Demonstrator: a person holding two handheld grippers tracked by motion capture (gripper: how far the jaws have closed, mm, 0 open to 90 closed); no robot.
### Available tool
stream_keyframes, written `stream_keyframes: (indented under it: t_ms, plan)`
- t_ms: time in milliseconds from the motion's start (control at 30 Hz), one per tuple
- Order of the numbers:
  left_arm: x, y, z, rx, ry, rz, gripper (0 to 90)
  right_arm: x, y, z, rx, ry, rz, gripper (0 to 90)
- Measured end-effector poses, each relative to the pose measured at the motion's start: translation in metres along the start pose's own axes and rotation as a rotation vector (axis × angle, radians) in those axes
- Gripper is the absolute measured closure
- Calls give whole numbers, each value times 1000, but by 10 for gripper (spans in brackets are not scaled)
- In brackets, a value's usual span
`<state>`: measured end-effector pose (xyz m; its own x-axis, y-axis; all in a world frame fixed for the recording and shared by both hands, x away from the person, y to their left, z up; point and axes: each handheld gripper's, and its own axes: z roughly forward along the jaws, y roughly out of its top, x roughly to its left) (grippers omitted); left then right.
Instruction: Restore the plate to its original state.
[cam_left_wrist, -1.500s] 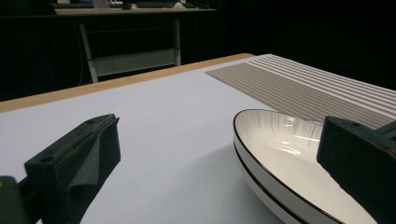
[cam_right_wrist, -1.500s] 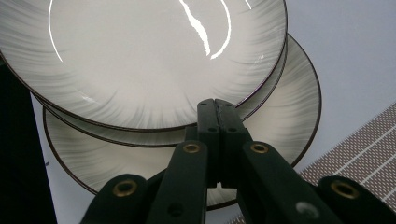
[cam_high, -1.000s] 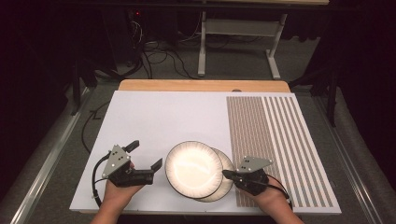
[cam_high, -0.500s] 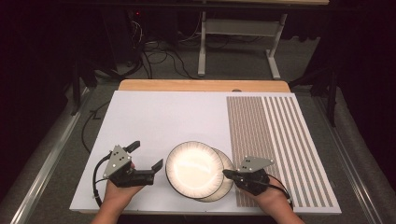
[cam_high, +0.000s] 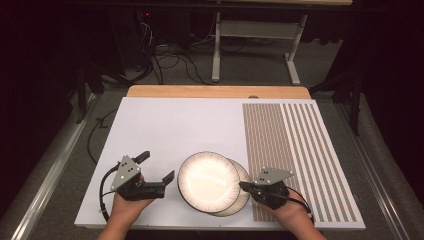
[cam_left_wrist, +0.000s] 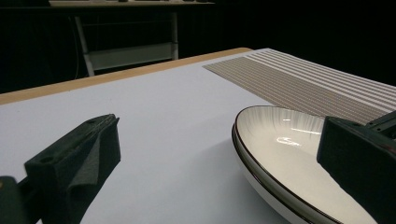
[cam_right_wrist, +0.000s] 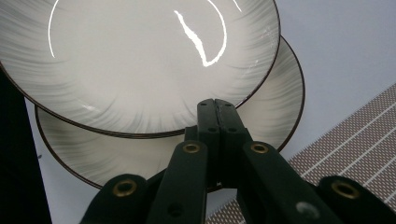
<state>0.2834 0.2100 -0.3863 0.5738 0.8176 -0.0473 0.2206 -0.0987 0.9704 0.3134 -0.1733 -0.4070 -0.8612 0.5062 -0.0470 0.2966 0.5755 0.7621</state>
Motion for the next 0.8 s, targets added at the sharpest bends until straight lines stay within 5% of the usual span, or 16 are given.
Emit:
stream_keyframes:
  t_ms: [267, 800]
  plan:
    - [0, 0, 0, 3, -4, 0, 2, -7, -2, -8, -21, -17, 41, 900]
    - [0, 0, 0, 7, -8, 3, 2, -12, -5, -14, -31, -29, 48, 900]
